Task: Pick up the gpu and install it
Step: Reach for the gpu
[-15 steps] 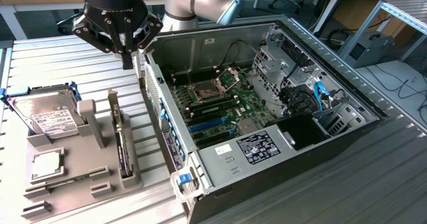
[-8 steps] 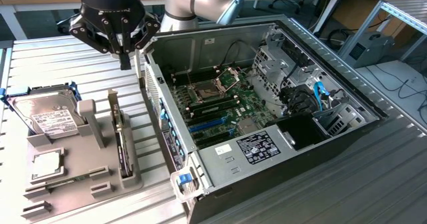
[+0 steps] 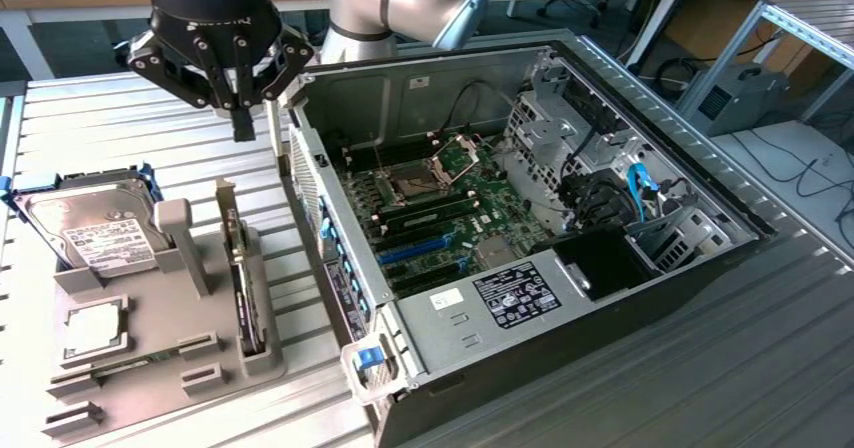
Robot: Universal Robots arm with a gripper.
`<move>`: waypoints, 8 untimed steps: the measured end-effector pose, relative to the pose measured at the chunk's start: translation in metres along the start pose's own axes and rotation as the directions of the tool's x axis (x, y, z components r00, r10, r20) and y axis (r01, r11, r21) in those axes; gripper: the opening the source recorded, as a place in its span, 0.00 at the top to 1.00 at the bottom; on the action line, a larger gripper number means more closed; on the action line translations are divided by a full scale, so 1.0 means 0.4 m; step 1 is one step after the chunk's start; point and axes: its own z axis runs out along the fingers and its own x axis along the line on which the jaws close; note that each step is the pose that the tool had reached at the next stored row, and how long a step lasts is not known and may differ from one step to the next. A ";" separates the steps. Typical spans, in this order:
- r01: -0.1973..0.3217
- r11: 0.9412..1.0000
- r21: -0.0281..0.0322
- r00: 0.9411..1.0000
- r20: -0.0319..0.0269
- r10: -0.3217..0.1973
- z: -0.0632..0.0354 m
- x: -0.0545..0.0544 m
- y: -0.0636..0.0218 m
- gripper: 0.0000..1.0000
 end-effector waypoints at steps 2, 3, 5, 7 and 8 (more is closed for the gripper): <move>0.000 1.000 0.000 1.000 0.000 0.000 0.000 0.005 0.000 0.89; 0.000 1.000 0.000 1.000 0.000 0.000 0.000 0.007 -0.001 0.89; 0.000 1.000 0.000 1.000 0.000 0.000 0.000 0.012 -0.001 0.89; 0.000 1.000 0.000 1.000 0.000 0.000 0.000 0.015 -0.001 0.89; 0.000 1.000 0.001 1.000 0.000 0.000 0.000 0.018 -0.001 0.89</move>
